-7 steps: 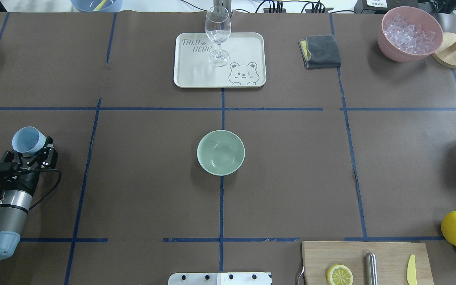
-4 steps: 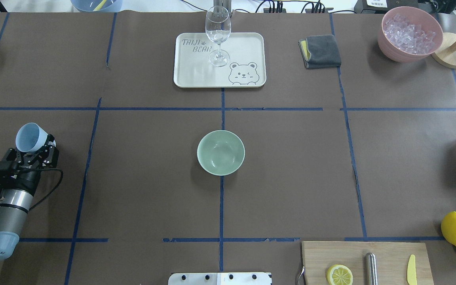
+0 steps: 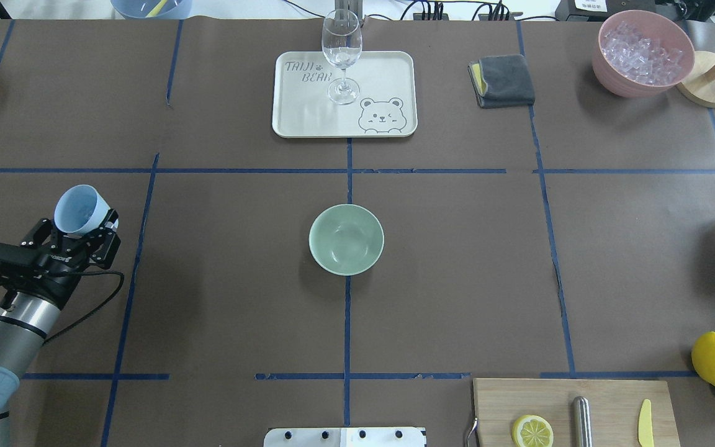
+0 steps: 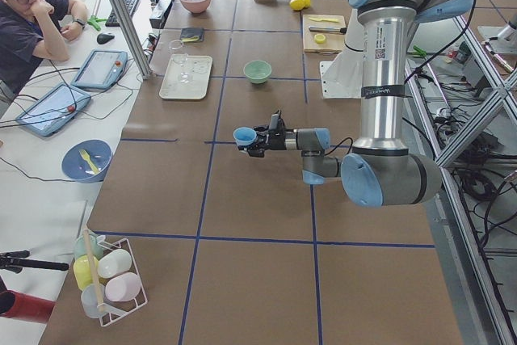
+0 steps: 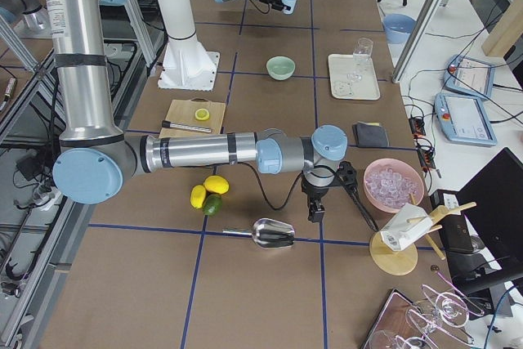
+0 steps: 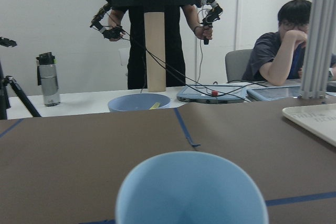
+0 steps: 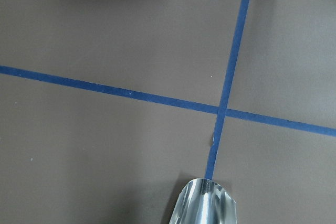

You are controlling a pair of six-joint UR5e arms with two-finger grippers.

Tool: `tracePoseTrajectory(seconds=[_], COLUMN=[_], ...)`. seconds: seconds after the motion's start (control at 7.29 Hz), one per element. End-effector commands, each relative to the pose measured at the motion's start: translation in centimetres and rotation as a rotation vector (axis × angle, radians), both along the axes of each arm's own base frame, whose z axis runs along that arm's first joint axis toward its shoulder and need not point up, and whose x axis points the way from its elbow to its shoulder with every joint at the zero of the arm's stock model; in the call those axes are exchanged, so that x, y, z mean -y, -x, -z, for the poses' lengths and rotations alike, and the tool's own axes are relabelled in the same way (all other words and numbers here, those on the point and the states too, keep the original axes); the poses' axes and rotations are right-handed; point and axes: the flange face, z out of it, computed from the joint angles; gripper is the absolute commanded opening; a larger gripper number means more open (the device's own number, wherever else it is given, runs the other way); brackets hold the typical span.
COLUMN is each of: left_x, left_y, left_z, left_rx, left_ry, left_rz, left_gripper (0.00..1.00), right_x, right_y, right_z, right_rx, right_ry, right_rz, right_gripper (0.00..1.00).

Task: Pour ice into bowl

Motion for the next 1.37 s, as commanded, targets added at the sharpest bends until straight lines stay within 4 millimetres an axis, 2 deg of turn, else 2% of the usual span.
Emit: tracePoseTrajectory(seconds=[0.0,0.14,0.27,0.41,0.55,0.69,0.82,0.96,1.1,1.24], left_x=[1.1,1.4,2.1,2.5,2.7,3.3,3.8,3.4,3.7,3.7], left_y=[-4.1,-6.0,-8.1,-10.1,-11.4,-13.3,-14.3,-16.2,-18.0,-19.0], left_z=[7.2,10.1,12.6,15.5,16.9,19.1,23.1,26.1,28.3,29.1], left_rx=[-0.046,-0.083,0.026,0.107,0.147,0.312,0.365,0.403,0.508,0.628], left_ry=[-0.091,-0.105,-0.12,-0.141,-0.136,-0.154,-0.171,-0.159,-0.136,-0.144], left_rz=[-0.065,-0.071,-0.063,-0.056,-0.059,-0.062,0.01,0.019,0.016,0.004], left_gripper=[0.12,0.14,0.0,0.0,0.0,0.0,0.0,0.0,0.0,0.0], right_x=[-0.3,-0.5,-0.9,-1.4,-1.8,-2.0,-2.1,-2.2,-2.4,-2.4], right_y=[-0.2,-0.5,-0.8,-1.2,-1.6,-2.0,-2.1,-2.1,-2.5,-2.9], right_z=[-0.7,-1.0,-1.4,-1.9,-2.4,-2.6,-2.9,-3.2,-3.4,-3.7], right_rx=[-0.003,-0.004,-0.006,-0.006,-0.007,-0.009,-0.017,-0.021,-0.021,-0.025], right_ry=[0.013,0.017,0.024,0.036,0.045,0.048,0.056,0.062,0.069,0.073], right_rz=[-0.001,-0.007,-0.012,-0.019,-0.025,-0.034,-0.037,-0.039,-0.047,-0.054], right_gripper=[1.0,1.0,1.0,1.0,1.0,1.0,1.0,1.0,1.0,1.0])
